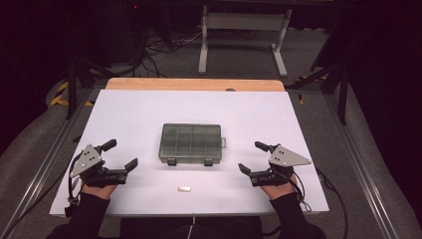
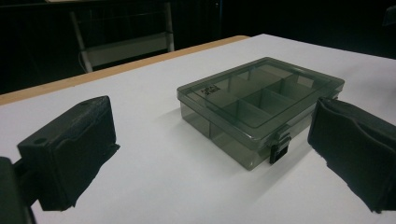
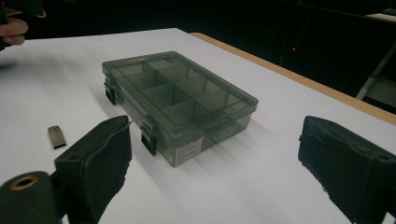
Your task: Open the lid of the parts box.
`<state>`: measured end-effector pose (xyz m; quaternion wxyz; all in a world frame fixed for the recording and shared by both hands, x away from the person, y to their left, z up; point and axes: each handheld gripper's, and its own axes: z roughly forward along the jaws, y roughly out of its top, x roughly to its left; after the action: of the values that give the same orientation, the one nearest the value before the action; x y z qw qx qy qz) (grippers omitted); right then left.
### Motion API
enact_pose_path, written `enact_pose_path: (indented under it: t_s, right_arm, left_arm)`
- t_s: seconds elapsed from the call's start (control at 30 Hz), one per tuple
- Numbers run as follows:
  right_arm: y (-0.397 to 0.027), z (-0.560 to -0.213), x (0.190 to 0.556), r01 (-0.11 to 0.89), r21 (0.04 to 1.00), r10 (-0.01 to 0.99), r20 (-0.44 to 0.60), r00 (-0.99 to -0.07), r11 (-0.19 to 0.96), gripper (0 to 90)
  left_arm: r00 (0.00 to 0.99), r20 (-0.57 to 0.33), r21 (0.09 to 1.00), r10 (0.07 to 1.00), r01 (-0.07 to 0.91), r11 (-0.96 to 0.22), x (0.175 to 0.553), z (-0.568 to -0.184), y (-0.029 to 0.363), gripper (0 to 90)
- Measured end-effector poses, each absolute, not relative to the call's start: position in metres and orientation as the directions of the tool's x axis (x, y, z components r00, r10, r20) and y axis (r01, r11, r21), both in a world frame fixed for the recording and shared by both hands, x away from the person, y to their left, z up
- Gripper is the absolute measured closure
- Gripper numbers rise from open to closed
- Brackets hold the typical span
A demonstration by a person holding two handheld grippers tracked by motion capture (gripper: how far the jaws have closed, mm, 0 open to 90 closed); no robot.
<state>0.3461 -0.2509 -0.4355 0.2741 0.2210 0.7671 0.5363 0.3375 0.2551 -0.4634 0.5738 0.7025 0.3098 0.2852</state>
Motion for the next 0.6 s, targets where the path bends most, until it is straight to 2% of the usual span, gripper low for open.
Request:
enact_pose_path:
  t_s: [0.4,0.6]
  right_arm:
    - [-0.2474,-0.4353,0.3454,0.047,0.937,0.623,-0.193,-0.758,0.347,12.1]
    - [-0.2475,-0.4352,0.3456,0.051,0.935,0.623,-0.193,-0.758,0.352,12.2]
  left_arm:
    - [0.657,0.063,0.977,0.751,0.115,-0.182,0.3377,-0.4635,0.2514,2.9]
    - [0.654,0.043,0.978,0.755,0.128,-0.167,0.3383,-0.4632,0.2523,2.8]
